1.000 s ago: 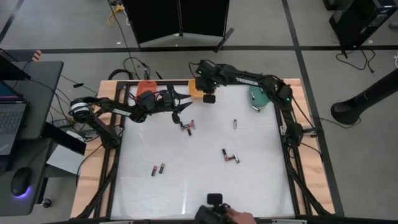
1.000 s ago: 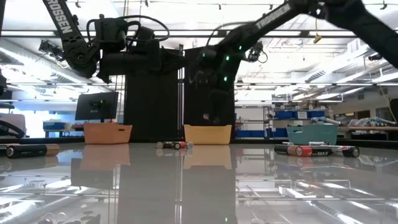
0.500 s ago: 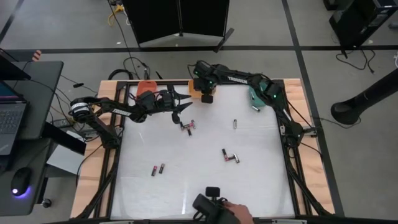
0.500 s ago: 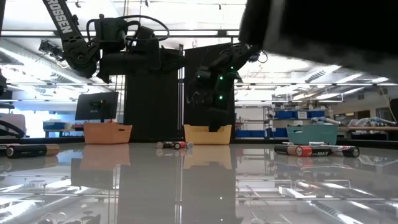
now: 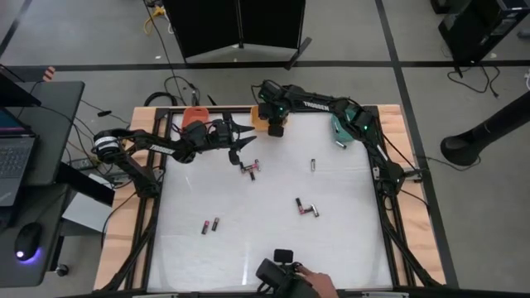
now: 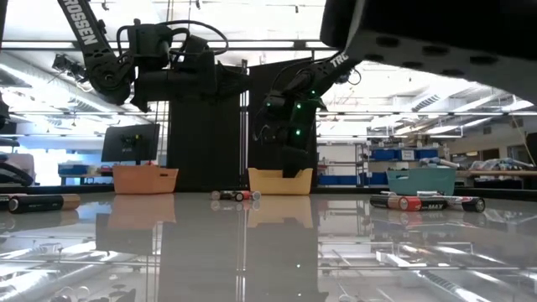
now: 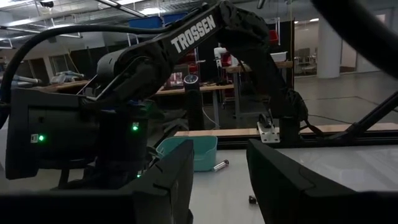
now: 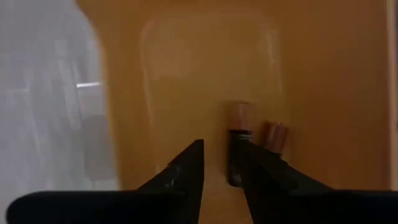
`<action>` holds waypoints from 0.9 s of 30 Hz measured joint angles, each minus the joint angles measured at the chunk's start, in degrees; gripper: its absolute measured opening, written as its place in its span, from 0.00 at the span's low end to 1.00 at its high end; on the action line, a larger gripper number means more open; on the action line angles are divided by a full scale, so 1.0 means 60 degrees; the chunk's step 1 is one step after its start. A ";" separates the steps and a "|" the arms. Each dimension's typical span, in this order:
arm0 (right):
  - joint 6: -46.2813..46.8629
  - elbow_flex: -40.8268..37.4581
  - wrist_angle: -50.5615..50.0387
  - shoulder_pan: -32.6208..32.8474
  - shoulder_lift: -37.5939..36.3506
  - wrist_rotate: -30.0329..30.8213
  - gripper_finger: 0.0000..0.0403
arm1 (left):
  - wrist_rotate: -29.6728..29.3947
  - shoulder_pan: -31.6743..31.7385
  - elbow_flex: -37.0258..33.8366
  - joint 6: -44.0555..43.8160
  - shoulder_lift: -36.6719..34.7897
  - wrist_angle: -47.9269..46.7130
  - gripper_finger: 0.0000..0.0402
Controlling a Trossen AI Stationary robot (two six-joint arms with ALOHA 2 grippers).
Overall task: Sort batteries
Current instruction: Put the gold battery into the yellow bin, then put the black battery into the green bin
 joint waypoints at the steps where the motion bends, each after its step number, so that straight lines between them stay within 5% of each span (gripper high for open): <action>1: -0.0007 0.0057 -0.0114 0.0031 0.0000 0.0000 0.28 | 0.0000 0.0000 0.0000 0.0000 0.0000 0.0000 0.39; 7: -0.0031 0.0669 -0.1405 0.0309 -0.0424 0.0154 0.23 | 0.0211 0.0000 0.0000 -0.0003 0.0000 -0.0004 0.39; 12: -0.0030 0.0427 -0.1703 0.0822 -0.2037 0.0210 0.04 | 0.0883 0.0000 0.0000 -0.0004 -0.0004 -0.0127 0.39; 15: 0.0281 -0.0200 -0.1719 0.1081 -0.3109 0.0024 0.04 | 0.1255 0.0000 0.0000 -0.0004 -0.0004 -0.0399 0.39; 27: 0.3766 -0.7473 0.1828 0.2273 -0.7719 -0.0206 0.03 | 0.1581 0.0000 -0.0004 0.0211 -0.0004 -0.1293 0.39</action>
